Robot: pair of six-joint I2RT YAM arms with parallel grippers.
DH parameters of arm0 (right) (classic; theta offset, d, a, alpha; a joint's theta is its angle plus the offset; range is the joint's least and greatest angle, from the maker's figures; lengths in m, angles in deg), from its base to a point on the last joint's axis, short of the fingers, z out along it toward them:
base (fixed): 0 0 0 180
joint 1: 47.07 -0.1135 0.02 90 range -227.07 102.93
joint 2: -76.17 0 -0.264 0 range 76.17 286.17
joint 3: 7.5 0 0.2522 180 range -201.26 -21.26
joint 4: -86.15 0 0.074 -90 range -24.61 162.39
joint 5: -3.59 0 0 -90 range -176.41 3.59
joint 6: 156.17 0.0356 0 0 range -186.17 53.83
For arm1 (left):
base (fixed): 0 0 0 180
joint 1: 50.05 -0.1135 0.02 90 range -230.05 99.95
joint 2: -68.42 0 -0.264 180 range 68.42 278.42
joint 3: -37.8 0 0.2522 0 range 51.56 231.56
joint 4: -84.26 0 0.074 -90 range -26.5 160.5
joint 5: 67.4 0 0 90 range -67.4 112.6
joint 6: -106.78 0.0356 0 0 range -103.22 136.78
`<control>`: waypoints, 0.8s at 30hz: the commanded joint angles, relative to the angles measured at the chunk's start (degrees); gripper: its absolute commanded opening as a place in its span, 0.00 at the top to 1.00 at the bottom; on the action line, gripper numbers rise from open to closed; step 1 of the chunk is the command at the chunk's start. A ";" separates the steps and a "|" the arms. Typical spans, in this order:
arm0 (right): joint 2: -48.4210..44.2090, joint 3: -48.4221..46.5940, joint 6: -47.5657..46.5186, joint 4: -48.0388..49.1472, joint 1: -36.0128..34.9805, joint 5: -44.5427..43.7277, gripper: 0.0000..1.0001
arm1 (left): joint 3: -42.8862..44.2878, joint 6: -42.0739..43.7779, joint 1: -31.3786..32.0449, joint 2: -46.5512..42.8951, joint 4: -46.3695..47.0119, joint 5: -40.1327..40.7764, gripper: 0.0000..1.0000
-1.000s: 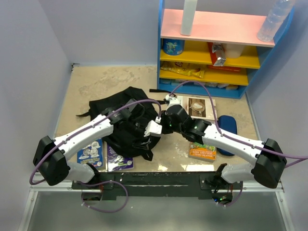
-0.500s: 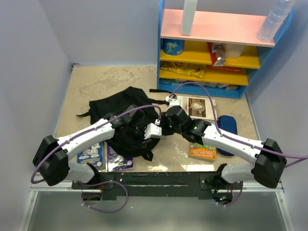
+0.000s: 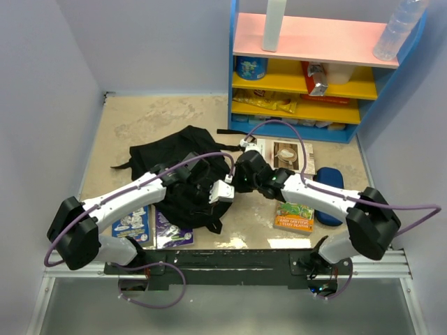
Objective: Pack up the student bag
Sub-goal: Unzip the student bag at the center of the board.
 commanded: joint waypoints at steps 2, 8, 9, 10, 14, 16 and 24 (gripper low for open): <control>3.65 -4.01 -4.76 3.04 5.33 -5.67 1.00 | 0.45 3.15 1.89 -2.70 -4.66 -4.99 1.00; 9.54 -10.34 -7.58 2.25 7.09 -8.83 1.00 | -0.08 7.11 5.67 -4.19 -8.71 -6.31 1.00; 10.06 -10.96 -7.75 2.25 7.18 -8.84 1.00 | -0.16 7.37 6.02 -4.19 -9.15 -6.22 1.00; 10.85 -11.49 -8.02 2.25 7.27 -9.01 1.00 | -0.51 7.55 6.29 -4.28 -9.67 -6.05 1.00; 12.26 -13.95 -8.90 2.51 7.71 -9.80 1.00 | -1.30 10.09 7.08 -4.63 -11.43 -6.31 1.00; 13.14 -15.09 -9.51 2.34 7.79 -10.24 1.00 | -1.05 11.32 7.34 -4.55 -13.09 -7.01 1.00; 21.91 -23.35 -11.80 1.81 9.20 -11.82 1.00 | 1.85 22.14 9.27 -4.98 -21.89 -10.71 1.00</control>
